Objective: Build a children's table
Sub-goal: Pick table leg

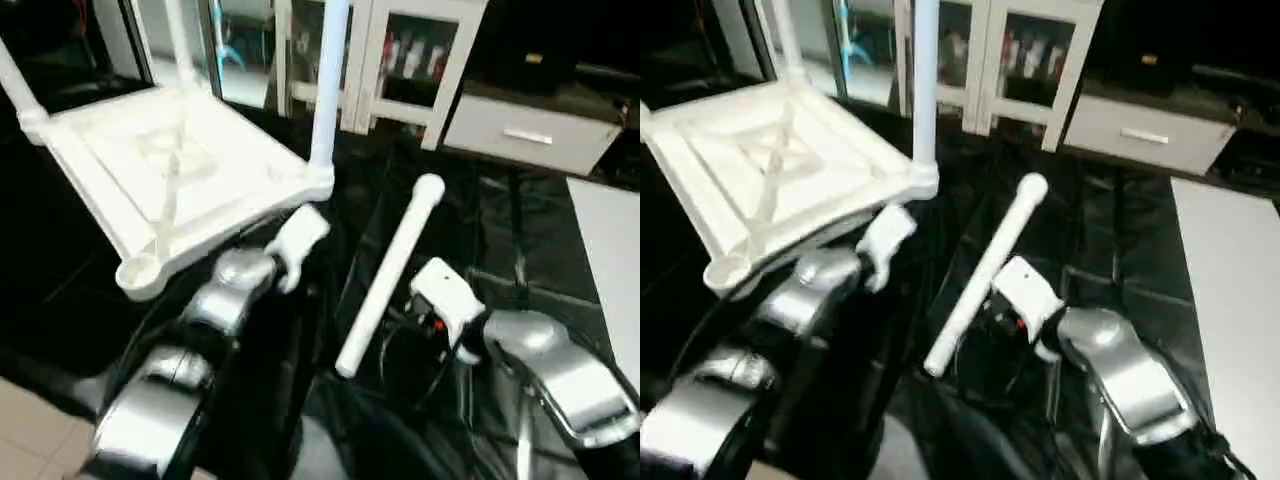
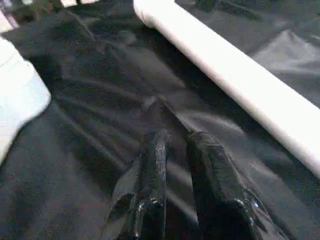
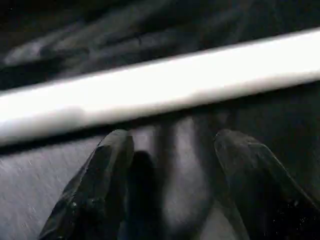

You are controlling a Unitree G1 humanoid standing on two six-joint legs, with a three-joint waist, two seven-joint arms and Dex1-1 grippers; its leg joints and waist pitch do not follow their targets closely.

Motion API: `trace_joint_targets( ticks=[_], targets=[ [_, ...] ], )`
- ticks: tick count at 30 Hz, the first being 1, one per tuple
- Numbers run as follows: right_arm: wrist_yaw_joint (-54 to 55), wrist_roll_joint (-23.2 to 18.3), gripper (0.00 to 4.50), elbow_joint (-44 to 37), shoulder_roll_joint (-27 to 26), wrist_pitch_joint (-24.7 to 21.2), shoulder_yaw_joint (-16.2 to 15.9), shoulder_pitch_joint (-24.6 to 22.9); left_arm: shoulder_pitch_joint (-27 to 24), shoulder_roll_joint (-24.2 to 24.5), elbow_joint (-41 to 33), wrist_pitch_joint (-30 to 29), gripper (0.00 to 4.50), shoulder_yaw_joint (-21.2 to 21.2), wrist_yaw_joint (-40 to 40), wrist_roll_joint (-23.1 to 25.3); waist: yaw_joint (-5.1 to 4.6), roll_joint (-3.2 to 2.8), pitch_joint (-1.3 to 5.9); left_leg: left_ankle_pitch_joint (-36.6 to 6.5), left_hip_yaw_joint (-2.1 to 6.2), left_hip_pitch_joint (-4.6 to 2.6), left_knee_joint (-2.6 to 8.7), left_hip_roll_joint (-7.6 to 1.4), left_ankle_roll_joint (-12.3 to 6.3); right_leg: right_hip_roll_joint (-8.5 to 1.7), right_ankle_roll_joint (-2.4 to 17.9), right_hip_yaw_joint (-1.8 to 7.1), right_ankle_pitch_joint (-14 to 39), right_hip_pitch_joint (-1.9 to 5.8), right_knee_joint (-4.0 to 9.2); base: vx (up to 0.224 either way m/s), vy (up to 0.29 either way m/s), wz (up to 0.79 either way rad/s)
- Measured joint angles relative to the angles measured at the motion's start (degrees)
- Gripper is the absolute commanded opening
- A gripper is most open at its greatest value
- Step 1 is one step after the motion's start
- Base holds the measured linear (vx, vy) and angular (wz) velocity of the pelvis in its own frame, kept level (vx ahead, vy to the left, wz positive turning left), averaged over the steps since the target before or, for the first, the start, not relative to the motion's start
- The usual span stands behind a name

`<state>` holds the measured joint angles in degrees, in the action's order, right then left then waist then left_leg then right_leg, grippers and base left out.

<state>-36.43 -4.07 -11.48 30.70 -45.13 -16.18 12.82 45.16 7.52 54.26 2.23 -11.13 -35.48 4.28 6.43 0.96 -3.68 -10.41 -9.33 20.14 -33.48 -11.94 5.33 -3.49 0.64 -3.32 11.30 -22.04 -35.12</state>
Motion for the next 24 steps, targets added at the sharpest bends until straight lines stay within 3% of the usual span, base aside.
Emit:
trace_joint_targets(
  ticks=[7,14,18,24],
  targets=[
    [-0.29,-0.06,2.92,-3.6,2.11,-1.86,1.35,-2.57,5.08,-3.01,11.24,2.48,0.92,-0.18,0.52,2.02,-0.22,-0.26,0.04,-0.03,-0.04,-0.02,0.02,-0.01,-0.04,0.03,-0.01,0.04,0.0,0.0,0.07,0.0,0.0,0.0],
    [-1.18,-1.35,2.92,-6.61,1.99,-3.25,1.02,-3.48,7.12,-5.83,15.82,4.75,0.92,-1.41,-5.35,2.58,-0.23,-0.27,0.04,-0.03,-0.05,-0.06,-0.02,0.0,-0.05,0.03,0.01,0.09,-0.03,0.02,0.04,0.0,0.0,0.0],
    [-2.34,-2.05,2.92,-7.73,2.08,-3.59,-0.2,-3.48,7.9,-6.98,17.12,6.21,0.92,-1.63,-8.73,2.75,-0.38,-0.23,0.03,-0.03,-0.06,-0.07,-0.01,0.0,-0.06,0.03,0.01,0.1,-0.03,0.02,0.04,0.0,0.0,0.0],
    [-3.82,-1.58,2.92,-7.47,1.44,-3.72,-4.9,-1.44,9.33,-8.96,18.78,7.32,0.92,-2.31,-13.84,3.4,-0.63,0.1,-0.05,-0.04,-0.16,-0.09,-0.05,0.0,-0.1,0.0,0.01,0.18,-0.03,0.02,0.02,0.0,0.0,0.0]
  ],
)
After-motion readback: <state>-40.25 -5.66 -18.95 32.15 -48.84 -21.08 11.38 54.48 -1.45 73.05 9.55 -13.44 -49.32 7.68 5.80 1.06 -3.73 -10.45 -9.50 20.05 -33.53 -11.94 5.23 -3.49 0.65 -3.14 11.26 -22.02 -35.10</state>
